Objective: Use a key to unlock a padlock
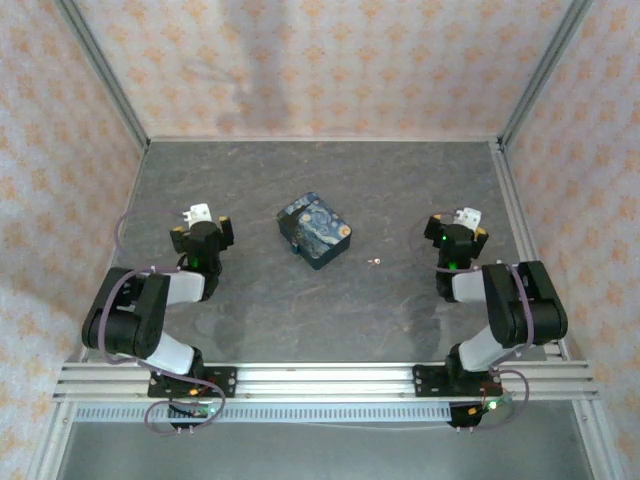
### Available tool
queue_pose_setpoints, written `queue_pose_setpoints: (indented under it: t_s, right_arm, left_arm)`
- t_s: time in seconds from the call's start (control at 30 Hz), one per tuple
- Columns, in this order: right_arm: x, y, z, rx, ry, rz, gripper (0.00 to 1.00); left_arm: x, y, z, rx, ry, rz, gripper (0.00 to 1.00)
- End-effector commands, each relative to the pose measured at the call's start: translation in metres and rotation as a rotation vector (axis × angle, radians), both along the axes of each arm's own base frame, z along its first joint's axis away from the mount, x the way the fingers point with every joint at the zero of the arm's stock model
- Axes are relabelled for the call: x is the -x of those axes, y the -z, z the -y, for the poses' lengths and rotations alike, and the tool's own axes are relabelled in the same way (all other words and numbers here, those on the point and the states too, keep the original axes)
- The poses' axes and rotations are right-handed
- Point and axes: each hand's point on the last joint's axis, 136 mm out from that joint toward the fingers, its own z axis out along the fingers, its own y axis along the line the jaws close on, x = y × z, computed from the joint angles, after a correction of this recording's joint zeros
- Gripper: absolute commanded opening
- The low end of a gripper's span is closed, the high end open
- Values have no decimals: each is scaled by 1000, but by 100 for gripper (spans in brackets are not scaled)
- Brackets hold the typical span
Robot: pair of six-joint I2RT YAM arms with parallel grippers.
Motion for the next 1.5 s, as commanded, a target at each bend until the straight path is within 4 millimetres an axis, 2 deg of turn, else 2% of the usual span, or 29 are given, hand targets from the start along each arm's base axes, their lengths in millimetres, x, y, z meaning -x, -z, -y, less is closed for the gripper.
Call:
queue_pose_setpoints:
  t_s: [0.0, 0.53, 0.6, 0.7, 0.77, 0.83, 0.9, 0.97, 1.0, 1.07, 1.13, 1.23, 1.37, 1.47]
  right_arm:
    - [-5, -3, -3, -11, -13, 12, 99]
    - [-4, -6, -2, -10, -8, 20, 99]
    - [-1, -15, 1, -8, 10, 32, 99]
    - [7, -40, 3, 3, 47, 17, 99]
    - [12, -51, 6, -57, 89, -18, 99]
    - [14, -63, -4, -154, 60, -18, 99]
    - [20, -68, -11, -328, 74, 8, 99]
    - [26, -64, -15, -520, 106, -6, 99]
    - [23, -65, -27, -566, 43, -34, 99]
    - [21, -69, -52, -600, -89, -88, 85]
    - [24, -70, -66, -632, -143, -144, 78]
    - [32, -66, -86, -654, -204, -244, 67]
    - [49, -42, -120, -695, -303, -397, 53]
    - [63, -19, -145, -726, -361, -505, 48]
  left_arm:
    - [-3, -10, 0, -10, -4, 35, 100]
    - [-3, -9, 0, -10, -2, 34, 100]
    - [-2, -14, -1, -9, -11, 21, 100]
    - [-5, -31, -4, -11, -33, -36, 100]
    - [-1, -46, -9, 4, -75, -56, 100]
    - [4, -62, -9, 63, -97, -36, 100]
    - [13, -74, -10, 152, -144, -8, 100]
    - [20, -78, -6, 287, -171, 16, 100]
    - [20, -80, 1, 348, -142, 23, 100]
    - [22, -81, 17, 448, -82, 29, 100]
    - [27, -80, 30, 530, -55, 9, 100]
    - [34, -77, 57, 610, 29, -37, 92]
    - [46, -69, 111, 685, 178, -131, 86]
    - [59, -61, 144, 693, 253, -188, 83]
